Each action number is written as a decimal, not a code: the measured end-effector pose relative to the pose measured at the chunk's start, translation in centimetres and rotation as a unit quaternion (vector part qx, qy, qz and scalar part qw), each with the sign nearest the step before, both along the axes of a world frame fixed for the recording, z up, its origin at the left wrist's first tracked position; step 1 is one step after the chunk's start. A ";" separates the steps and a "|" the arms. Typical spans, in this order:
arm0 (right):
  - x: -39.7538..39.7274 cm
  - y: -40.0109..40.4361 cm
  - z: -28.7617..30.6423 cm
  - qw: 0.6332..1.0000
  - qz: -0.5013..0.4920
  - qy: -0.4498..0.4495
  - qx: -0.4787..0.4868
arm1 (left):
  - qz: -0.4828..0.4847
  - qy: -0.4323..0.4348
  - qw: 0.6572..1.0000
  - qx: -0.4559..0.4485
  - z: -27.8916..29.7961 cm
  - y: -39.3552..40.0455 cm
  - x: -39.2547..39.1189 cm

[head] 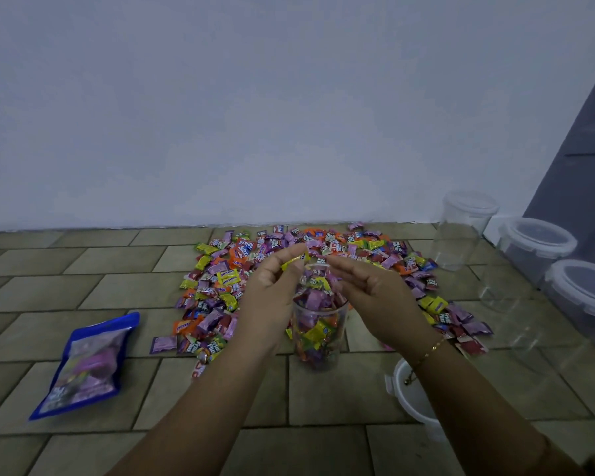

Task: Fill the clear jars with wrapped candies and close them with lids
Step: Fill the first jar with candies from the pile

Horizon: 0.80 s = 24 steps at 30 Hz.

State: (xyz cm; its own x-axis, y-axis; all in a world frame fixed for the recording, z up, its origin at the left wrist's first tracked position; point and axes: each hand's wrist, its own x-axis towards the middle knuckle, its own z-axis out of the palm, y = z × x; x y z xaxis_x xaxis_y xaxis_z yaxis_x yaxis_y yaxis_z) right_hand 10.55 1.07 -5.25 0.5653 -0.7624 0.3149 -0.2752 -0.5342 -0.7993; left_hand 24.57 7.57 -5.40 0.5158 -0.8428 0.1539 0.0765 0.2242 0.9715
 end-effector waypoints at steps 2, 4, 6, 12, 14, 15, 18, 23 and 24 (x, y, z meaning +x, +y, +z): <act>0.0 0.1 0.1 1.000 0.003 -0.002 -0.004 | 0.003 0.008 1.000 -0.012 0.1 -0.1 -0.1; 0.0 0.3 0.1 1.000 0.002 -0.005 -0.015 | -0.006 0.004 1.000 -0.027 0.3 -0.1 -0.3; -0.2 0.4 0.2 0.999 -0.008 -0.017 -0.033 | -0.010 -0.001 1.000 -0.028 0.4 0.0 -0.4; -2.1 -0.6 -0.3 0.989 -0.128 -0.047 -0.054 | 0.012 -0.005 1.000 -0.029 0.1 0.5 0.3; -3.3 -1.5 -1.2 0.983 -0.179 0.005 -0.030 | 0.028 -0.018 0.999 -0.019 -0.2 1.1 1.0; -3.9 -1.9 -1.6 0.980 -0.190 0.048 -0.010 | 0.035 -0.024 0.999 -0.013 -0.4 1.4 1.4; -5.3 -3.3 -3.6 0.949 -0.179 0.255 0.043 | 0.059 -0.083 0.994 0.037 -1.6 2.6 2.8; -5.9 -5.2 -7.8 0.882 -0.165 0.430 0.094 | 0.065 -0.235 0.949 0.201 -5.0 4.6 4.9; -5.8 -5.3 -8.4 0.873 -0.173 0.440 0.118 | 0.070 -0.297 0.921 0.243 -5.9 4.8 5.2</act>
